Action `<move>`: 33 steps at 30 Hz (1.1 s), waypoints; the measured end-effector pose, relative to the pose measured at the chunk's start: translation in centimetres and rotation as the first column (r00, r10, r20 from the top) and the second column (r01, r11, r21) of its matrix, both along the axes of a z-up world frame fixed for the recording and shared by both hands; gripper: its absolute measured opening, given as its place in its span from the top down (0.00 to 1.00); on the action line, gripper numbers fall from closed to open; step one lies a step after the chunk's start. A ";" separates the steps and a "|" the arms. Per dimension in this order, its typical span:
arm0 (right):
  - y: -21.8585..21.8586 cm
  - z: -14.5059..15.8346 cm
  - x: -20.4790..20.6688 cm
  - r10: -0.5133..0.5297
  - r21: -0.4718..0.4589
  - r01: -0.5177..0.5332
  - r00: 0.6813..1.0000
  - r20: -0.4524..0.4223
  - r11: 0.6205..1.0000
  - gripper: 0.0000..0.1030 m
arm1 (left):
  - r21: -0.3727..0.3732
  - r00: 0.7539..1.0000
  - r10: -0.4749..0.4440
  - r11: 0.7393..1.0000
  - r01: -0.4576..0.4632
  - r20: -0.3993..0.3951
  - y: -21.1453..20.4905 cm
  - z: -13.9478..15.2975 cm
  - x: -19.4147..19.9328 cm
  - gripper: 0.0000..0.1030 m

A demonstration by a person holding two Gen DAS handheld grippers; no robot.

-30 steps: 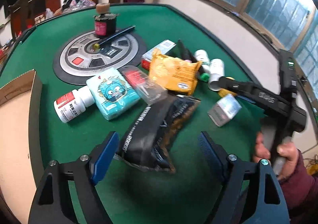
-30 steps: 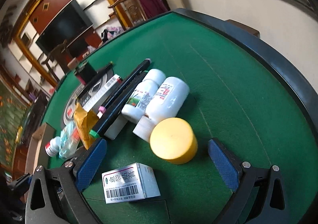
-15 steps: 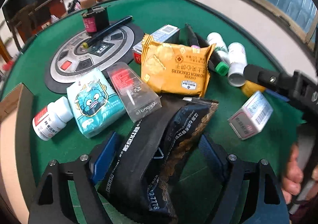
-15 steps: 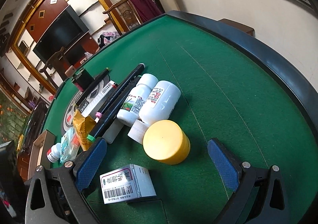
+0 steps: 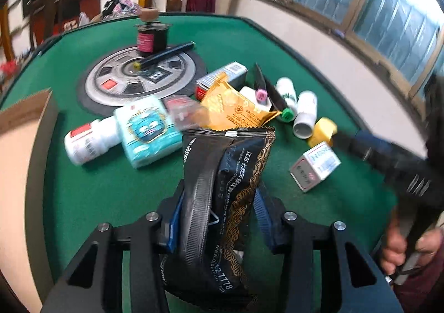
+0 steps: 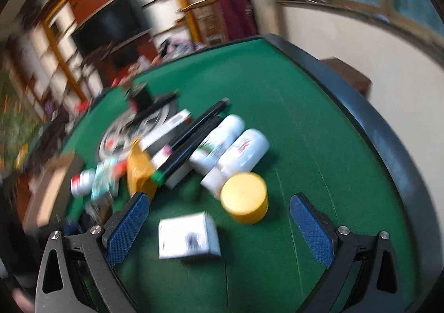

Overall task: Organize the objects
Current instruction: 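Grasp the black pouch with the left tool while the right tool grasps the white medicine box, then carry the black pouch and white box to the cardboard tray with both tools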

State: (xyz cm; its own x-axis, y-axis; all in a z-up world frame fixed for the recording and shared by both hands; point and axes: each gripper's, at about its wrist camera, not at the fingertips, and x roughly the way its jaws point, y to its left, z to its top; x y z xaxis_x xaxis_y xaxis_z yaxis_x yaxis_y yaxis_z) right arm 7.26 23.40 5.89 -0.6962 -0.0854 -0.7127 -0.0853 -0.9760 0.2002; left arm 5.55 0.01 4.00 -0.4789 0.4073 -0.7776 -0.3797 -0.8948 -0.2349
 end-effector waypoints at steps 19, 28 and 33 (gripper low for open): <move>-4.8 -0.8 0.1 0.112 0.058 -0.120 0.986 0.120 0.991 0.52 | 0.122 0.989 0.141 0.983 -0.135 -0.042 -9.2 5.0 5.1 0.57; -13.5 11.7 -2.1 0.377 -0.138 -0.379 0.925 -0.045 0.915 0.51 | 0.085 0.955 0.241 0.970 -0.230 -0.170 -16.8 13.3 3.2 0.57; -21.8 16.0 -8.5 0.503 -0.329 -0.500 0.860 -0.081 0.802 0.51 | 0.011 0.930 0.320 0.946 -0.323 -0.180 -20.8 13.1 -1.4 0.57</move>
State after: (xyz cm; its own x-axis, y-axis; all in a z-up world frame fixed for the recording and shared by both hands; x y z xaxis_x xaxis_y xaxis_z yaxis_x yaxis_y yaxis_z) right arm -1.19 1.63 21.87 -0.4846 -0.6490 -0.5865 0.3941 -0.7606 0.5159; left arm 4.13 -20.80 17.12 -0.7125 0.1950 -0.6740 -0.1047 -0.9794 -0.1726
